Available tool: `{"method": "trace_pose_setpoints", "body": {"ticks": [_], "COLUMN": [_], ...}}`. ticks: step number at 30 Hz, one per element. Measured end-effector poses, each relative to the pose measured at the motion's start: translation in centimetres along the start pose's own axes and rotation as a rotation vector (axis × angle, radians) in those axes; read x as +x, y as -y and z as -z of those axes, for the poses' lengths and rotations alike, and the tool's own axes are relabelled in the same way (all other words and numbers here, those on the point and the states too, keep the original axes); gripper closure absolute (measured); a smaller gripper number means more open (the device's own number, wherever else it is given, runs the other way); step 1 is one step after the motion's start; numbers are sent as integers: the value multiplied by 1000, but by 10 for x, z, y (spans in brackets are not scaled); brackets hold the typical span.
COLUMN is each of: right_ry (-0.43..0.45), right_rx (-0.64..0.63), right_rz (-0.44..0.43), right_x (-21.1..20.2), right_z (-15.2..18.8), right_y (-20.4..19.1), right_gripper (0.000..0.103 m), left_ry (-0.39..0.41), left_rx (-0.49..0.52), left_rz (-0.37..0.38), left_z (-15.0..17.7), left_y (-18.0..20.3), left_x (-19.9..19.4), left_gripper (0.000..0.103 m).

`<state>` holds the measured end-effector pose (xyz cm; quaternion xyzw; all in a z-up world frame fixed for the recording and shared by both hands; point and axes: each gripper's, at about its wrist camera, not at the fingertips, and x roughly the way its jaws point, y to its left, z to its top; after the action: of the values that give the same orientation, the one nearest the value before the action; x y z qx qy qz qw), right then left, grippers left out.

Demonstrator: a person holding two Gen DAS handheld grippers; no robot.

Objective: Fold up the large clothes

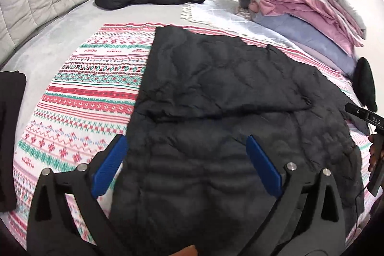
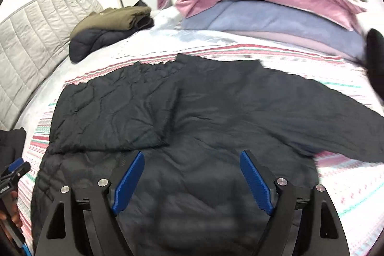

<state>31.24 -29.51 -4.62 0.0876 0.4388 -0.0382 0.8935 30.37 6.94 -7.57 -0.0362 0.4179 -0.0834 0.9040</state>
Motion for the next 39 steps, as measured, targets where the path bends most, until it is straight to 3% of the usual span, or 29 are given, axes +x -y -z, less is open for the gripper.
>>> {"method": "trace_pose_setpoints", "body": {"ticks": [9,16,24,28,39], "right_ry": [8,8,87,121,161], "right_rx": [71,221,497,669,963], "right_rz": [39,80,151,171,88], "right_x": [-54,-74,-91,-83,-19], "right_z": [31,53,73,85,84], "right_y": [70,142,244,295,375], "right_gripper": [19,18,19,19,19], "left_ry": [28,9,41,53,77], "left_rx": [-11,-35,-60,-79,-35], "left_rz": [63,44,41,50,-5], "left_z": [25,37,34,32,31], "left_y": [20,11,-1,-1,8], "left_x": [-18,1,3,4,13], "left_gripper": [4,4,4,4,4]}}
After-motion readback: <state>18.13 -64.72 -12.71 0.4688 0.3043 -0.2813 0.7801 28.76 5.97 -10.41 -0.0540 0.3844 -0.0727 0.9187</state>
